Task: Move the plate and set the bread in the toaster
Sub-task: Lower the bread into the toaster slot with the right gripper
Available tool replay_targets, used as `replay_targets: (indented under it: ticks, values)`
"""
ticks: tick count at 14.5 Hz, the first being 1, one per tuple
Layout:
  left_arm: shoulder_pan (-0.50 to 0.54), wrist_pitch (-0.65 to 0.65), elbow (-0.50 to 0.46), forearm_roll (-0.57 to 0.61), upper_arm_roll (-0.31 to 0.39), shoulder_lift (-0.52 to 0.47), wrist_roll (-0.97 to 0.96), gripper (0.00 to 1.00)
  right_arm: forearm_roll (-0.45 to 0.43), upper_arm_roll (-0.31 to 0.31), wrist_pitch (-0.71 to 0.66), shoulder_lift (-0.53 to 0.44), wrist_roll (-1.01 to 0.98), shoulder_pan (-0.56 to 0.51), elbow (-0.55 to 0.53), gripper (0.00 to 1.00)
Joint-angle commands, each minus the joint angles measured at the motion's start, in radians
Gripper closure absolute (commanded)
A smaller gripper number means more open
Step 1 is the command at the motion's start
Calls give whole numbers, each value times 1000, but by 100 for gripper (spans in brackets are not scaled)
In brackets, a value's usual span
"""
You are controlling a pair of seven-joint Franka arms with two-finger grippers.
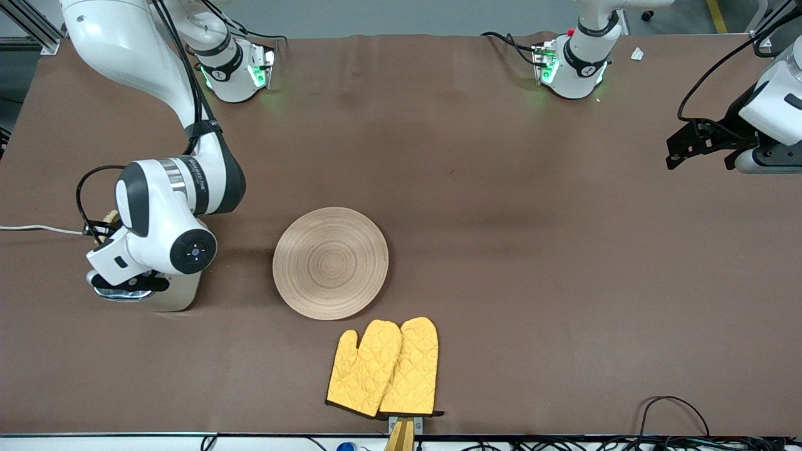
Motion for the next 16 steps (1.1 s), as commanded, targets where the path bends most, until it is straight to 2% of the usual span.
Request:
replay_targets:
  ticks: [1, 11, 16]
  values:
    - [3, 1, 15, -12, -5, 5, -13, 0, -4, 13, 7, -52, -4, -12, -57, 100]
    - [1, 1, 15, -12, -5, 5, -13, 0, 8, 16, -13, -75, -12, -10, -89, 100]
    - [1, 3, 15, -11, -5, 5, -13, 0, 5, 15, 51, -67, -7, -12, -83, 100]
